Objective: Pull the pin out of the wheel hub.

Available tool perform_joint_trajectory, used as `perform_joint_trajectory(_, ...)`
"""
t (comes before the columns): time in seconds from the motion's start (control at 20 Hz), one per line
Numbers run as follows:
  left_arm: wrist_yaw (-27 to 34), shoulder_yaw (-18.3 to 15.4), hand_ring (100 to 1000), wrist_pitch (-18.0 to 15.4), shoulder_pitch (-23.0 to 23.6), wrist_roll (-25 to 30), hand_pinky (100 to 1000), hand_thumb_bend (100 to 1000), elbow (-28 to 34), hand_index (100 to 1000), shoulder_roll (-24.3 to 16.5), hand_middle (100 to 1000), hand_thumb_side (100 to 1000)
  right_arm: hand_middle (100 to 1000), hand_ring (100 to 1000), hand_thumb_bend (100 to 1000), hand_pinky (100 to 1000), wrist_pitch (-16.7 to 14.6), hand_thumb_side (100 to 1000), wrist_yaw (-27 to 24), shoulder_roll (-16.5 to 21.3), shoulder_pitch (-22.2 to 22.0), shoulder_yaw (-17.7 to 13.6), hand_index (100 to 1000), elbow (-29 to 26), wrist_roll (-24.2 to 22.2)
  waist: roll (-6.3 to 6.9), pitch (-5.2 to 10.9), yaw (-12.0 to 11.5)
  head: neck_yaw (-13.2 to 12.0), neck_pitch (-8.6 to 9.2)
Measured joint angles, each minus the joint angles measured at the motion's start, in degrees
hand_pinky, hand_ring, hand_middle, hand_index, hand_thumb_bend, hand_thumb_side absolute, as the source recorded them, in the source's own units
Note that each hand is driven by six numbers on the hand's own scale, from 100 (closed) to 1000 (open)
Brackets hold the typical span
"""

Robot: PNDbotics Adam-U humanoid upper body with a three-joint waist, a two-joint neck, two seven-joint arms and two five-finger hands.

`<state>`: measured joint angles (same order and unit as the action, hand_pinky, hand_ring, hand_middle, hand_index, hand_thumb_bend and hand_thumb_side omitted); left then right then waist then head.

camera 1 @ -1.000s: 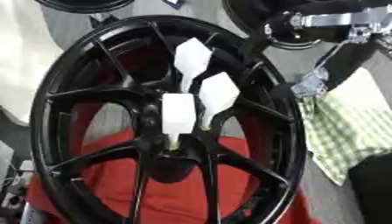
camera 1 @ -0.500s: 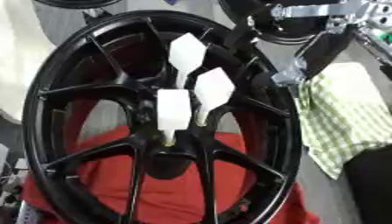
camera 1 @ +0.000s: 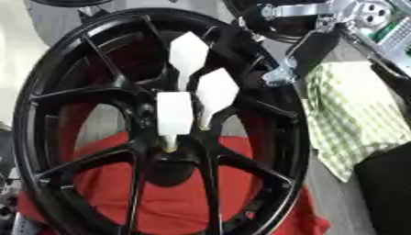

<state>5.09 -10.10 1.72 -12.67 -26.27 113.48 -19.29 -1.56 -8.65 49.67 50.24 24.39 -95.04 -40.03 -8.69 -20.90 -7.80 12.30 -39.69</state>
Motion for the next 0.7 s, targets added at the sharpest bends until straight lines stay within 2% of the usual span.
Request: perform_joint_trajectory(0.7,0.01,0.0,570,0.01,-0.41,0.01,780,100,0.0,665,0.0,641,788,759,874,422,874,1.71,294,-1.16,-0.49,0.05,0.33,847,-0.14,-1.91,-0.26,-0.33,-0.32,0.23,0.01)
